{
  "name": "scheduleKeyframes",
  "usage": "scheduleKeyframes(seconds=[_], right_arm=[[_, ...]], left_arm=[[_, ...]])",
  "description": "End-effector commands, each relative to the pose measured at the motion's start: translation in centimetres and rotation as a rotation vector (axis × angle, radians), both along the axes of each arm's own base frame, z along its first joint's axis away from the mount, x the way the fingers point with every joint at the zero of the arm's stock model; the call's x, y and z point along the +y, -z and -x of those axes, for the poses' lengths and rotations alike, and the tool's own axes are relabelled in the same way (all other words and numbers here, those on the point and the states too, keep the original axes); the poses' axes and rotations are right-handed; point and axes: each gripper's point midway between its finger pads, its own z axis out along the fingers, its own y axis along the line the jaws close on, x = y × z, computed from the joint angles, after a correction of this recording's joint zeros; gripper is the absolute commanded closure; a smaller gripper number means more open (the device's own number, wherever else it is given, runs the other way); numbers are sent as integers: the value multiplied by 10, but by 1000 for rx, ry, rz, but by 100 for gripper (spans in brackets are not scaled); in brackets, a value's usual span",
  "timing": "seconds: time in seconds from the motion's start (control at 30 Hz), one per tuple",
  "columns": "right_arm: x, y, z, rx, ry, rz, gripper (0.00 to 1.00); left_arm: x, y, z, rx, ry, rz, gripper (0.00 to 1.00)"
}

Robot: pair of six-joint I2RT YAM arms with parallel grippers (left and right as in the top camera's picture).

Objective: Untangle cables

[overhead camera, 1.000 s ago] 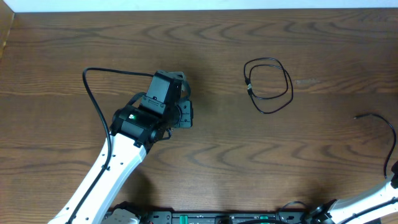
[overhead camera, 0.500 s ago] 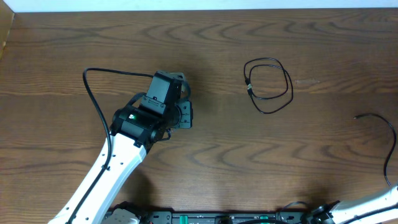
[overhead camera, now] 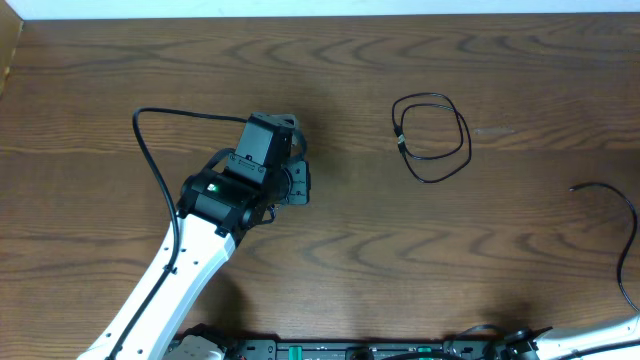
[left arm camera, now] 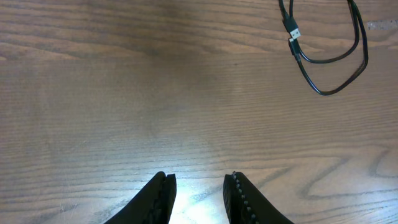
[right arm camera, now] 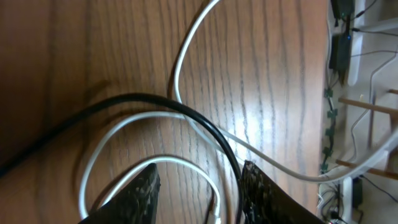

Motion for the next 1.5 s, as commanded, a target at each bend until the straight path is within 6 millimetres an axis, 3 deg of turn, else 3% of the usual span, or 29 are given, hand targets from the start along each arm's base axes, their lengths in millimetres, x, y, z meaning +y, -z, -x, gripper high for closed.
scheduleKeyframes(seconds=[0.0,0.5,1.07,1.37,1.43,1.47], right_arm=[[3,15,12,3,25,-11,60],[-12,19,45,-9,95,24,59],[-19,22,30,-72,27,25,59],[-12,55,25,-80,-6,-57,56],[-11,60,24,-79,-8,-68,63],[-10,61,25,-79,-8,-71,73]], left_arm=[[2,-3,1,-22,13,-14,69],[-2,-10,-7,-63,12,5,69],[-3,-11,-8,-69,12,8,69],[-4,-13,-11,-81,12,14,69],[-4,-13,-11,-81,12,14,69],[-4,-13,-11,-81,12,14,69]])
